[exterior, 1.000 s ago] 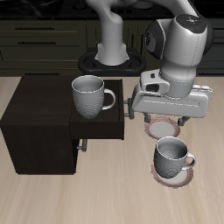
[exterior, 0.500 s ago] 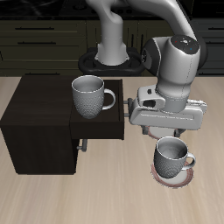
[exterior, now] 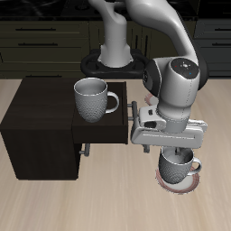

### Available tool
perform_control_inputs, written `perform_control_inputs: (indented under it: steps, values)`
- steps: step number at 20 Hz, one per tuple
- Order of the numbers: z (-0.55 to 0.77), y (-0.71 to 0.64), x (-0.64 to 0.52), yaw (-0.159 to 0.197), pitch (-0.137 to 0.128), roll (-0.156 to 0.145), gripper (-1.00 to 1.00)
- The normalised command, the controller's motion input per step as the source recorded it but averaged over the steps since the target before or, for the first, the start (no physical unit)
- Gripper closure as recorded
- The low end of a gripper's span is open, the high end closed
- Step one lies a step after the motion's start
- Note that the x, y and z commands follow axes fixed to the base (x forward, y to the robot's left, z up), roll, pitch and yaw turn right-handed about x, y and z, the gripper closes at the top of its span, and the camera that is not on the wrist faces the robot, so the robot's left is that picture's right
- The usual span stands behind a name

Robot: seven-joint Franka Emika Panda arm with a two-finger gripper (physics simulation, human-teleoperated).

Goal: Place the porcelain mug that is on the plate onto the nearest plate relative to the robot

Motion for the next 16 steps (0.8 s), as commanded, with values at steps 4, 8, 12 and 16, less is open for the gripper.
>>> perform_control_inputs:
  steps: [4,8,12,16]
  values:
    - [-0.41,-0.02,0.04,-0.014,0.055,0.001,1.0]
    - [-0.2,0.04,-0.04,-0.005,0.015,0.043,1.0]
    - [-0.05,0.0,0.0,-0.011,0.01,0.003,1.0]
    - [0.09,0.05,-0.03,-0.009,-0.005,0.012,1.0]
